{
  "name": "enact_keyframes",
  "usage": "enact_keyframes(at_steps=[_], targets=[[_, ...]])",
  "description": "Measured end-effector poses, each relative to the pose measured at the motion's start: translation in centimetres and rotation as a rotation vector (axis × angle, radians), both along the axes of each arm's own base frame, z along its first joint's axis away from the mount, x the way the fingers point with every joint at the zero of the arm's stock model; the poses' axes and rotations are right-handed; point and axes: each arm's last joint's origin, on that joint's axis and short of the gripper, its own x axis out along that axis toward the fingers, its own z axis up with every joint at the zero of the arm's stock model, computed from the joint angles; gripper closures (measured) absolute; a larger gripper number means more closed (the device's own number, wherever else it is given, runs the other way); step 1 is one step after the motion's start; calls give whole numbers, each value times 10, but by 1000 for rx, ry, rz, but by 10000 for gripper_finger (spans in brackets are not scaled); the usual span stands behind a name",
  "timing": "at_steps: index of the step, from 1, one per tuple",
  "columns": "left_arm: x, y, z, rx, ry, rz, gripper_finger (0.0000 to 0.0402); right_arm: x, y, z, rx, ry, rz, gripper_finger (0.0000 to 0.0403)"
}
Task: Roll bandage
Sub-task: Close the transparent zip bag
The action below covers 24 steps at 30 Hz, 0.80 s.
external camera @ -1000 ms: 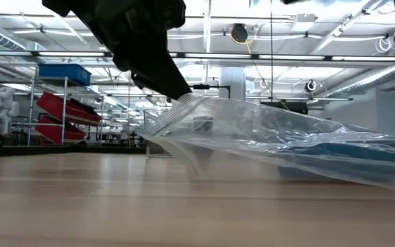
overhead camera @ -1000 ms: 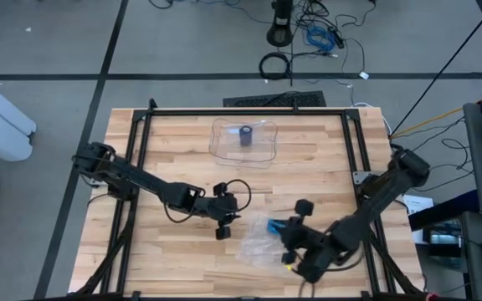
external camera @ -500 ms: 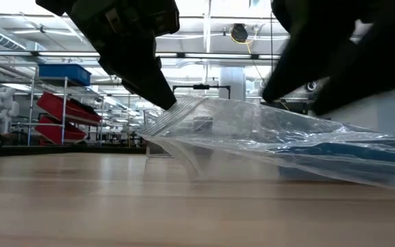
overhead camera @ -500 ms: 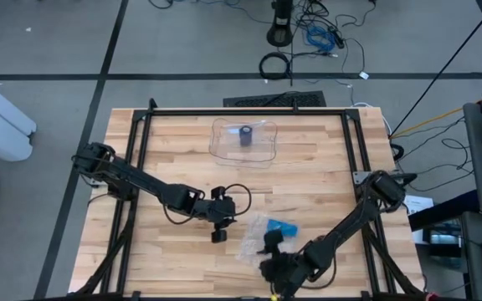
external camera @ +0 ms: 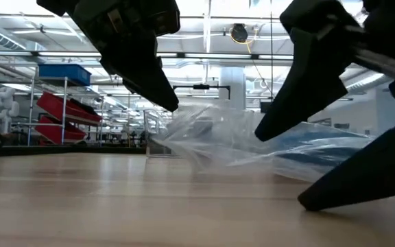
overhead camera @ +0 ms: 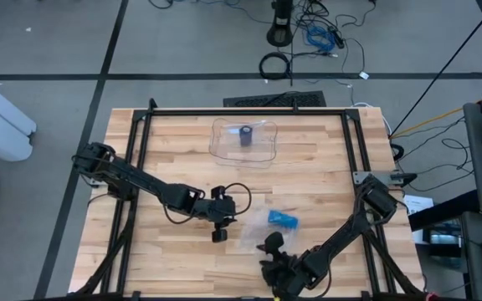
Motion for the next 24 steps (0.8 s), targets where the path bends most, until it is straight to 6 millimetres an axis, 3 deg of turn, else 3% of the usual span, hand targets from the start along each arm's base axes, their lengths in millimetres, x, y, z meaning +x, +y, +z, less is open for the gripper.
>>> enact_keyframes(at_steps=[6, 15, 21, 24], targets=[[0, 0, 0, 0, 0, 0, 306, -3, -8, -3, -14, 20, -72, 182], [0, 0, 0, 0, -1, 1, 306, -20, -26, -8, 5, 68, -331, 381], [0, 0, 0, 1, -1, 0, 306, -28, -29, -4, 4, 72, -382, 401], [0, 0, 0, 1, 0, 1, 306, -31, -23, 13, 33, 24, -364, 402]])
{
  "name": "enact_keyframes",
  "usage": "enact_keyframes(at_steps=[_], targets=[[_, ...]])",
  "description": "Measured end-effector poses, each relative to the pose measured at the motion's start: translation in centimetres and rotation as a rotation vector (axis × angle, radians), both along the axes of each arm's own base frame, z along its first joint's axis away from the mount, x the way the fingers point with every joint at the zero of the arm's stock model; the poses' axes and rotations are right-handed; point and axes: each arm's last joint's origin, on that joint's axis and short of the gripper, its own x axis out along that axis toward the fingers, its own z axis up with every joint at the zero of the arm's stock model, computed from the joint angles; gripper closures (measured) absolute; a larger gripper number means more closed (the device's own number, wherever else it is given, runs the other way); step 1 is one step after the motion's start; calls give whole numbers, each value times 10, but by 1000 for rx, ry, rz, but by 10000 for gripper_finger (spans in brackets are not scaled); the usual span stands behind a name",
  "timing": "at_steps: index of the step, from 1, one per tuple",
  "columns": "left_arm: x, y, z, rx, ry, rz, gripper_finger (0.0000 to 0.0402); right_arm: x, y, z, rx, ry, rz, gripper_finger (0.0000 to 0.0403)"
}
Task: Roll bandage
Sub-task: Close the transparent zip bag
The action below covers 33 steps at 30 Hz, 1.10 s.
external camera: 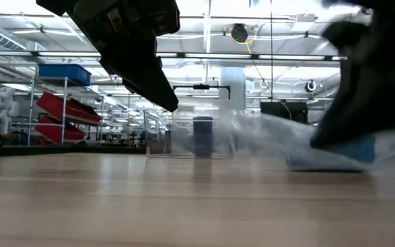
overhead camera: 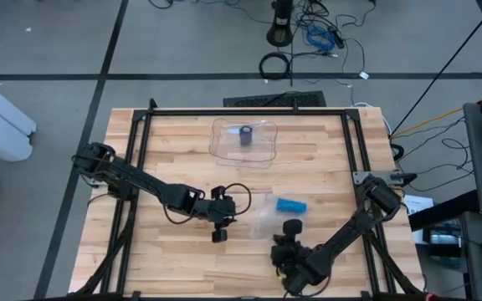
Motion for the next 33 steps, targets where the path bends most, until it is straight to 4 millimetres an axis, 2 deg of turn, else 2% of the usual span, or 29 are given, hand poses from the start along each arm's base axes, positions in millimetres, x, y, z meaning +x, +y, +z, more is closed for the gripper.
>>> enact_keyframes(at_steps=[6, 9, 20, 27, 33], targets=[[0, 0, 0, 0, 0, 0, 306, 0, 16, 56, 78, -129, 61, 403], [0, 0, 0, 0, 0, 0, 306, -5, 17, 85, 110, -175, 90, 403], [-1, -4, 1, 17, -11, -33, 306, -43, -13, 167, 184, -296, 83, 403], [7, -5, 9, 91, -143, -36, 306, -61, -26, 200, 159, -415, 97, 403], [12, -7, 20, 214, -287, 78, 306, -75, -23, 212, 101, -492, 119, 403]])
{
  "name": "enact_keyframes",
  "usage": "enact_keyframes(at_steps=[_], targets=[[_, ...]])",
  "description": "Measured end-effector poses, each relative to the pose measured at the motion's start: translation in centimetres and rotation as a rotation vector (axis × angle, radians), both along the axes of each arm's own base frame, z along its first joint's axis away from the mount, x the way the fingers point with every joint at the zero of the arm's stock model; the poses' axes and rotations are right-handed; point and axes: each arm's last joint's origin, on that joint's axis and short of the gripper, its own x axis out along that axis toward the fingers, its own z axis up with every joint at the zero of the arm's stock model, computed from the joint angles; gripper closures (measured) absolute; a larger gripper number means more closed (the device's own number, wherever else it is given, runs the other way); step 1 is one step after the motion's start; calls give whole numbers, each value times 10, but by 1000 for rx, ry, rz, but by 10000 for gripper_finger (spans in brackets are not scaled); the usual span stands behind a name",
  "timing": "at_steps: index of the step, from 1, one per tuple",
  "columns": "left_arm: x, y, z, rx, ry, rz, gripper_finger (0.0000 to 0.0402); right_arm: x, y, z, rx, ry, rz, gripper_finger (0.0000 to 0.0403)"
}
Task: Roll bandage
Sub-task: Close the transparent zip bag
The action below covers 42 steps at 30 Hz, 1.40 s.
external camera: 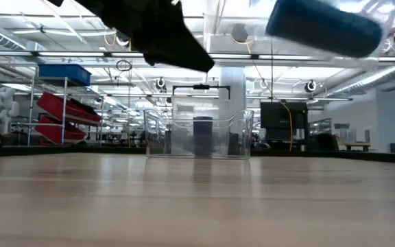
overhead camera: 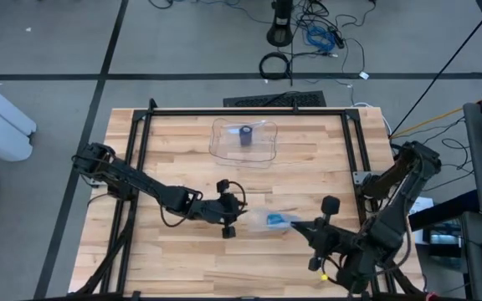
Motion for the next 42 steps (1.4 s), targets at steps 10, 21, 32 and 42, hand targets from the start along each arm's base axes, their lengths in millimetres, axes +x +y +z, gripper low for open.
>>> enact_keyframes(at_steps=[10, 21, 32, 42], targets=[[0, -19, 10, 78, -95, -150, 306, -11, 8, 3, -33, -66, -1, 403], [-3, -28, 9, 102, -84, -239, 300, -11, 8, 4, -40, -84, -11, 403], [-1, -28, 12, 94, -126, -230, 217, -11, 9, 3, -17, -73, 2, 403], [1, -31, 19, 97, -192, -303, 246, -11, 9, 3, -12, -72, 4, 403]])
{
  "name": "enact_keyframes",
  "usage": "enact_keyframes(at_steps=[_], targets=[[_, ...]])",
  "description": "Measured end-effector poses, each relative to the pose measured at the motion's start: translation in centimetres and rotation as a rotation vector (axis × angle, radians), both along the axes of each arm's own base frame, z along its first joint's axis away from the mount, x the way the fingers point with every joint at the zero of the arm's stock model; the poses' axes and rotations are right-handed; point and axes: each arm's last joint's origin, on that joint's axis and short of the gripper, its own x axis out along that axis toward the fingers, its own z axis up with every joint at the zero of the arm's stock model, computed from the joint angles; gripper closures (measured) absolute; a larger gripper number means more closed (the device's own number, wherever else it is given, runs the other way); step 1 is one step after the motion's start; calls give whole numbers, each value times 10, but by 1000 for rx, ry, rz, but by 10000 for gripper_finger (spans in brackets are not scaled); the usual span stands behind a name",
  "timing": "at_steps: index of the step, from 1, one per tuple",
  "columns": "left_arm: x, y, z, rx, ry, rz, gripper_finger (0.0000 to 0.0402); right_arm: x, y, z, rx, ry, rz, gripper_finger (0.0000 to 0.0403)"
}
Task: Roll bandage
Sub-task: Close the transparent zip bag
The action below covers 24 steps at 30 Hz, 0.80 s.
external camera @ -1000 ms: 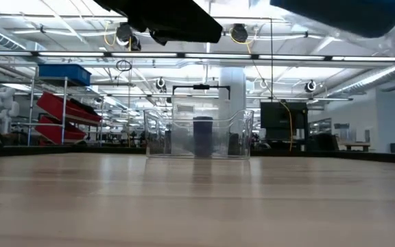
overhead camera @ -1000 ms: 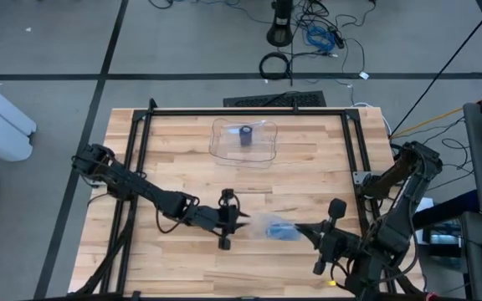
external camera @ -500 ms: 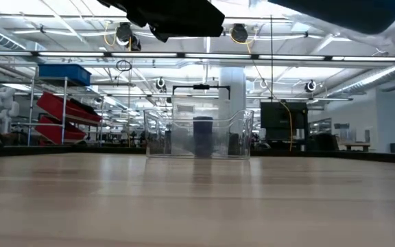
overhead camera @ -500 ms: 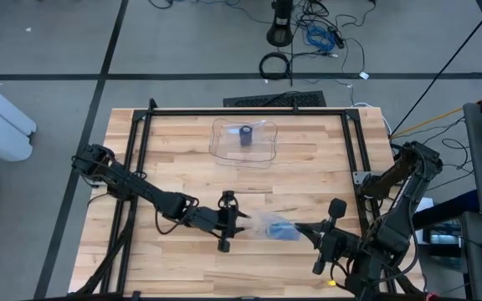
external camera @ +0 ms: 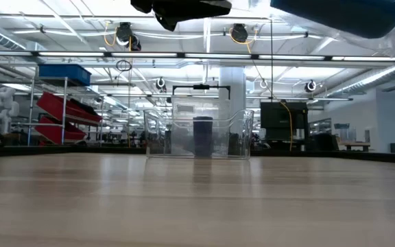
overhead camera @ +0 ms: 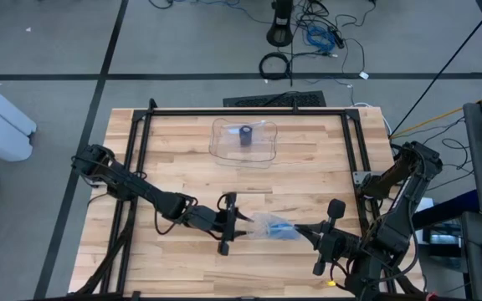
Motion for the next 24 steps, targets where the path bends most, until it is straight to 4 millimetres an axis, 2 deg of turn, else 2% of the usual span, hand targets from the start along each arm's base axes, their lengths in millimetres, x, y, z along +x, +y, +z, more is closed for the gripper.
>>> enact_keyframes(at_steps=[5, 10, 14, 18, 21, 24], targets=[[0, 0, 0, -2, -1, -4, 301, 0, 0, 0, 0, 0, 0, 403], [0, -1, -1, -3, 16, -27, 386, -1, 0, -1, -9, 7, 4, 403], [-1, -1, -3, -5, 34, -49, 393, -4, -3, -3, 8, 28, -7, 403], [-3, -1, -9, -22, 99, -43, 398, -5, -6, -12, 98, 90, -15, 403], [-5, 2, -14, -74, 236, -32, 399, -4, -6, -24, 143, 132, -14, 391], [-8, 8, -18, -105, 399, 30, 399, 1, -7, -37, 208, 100, -44, 363]])
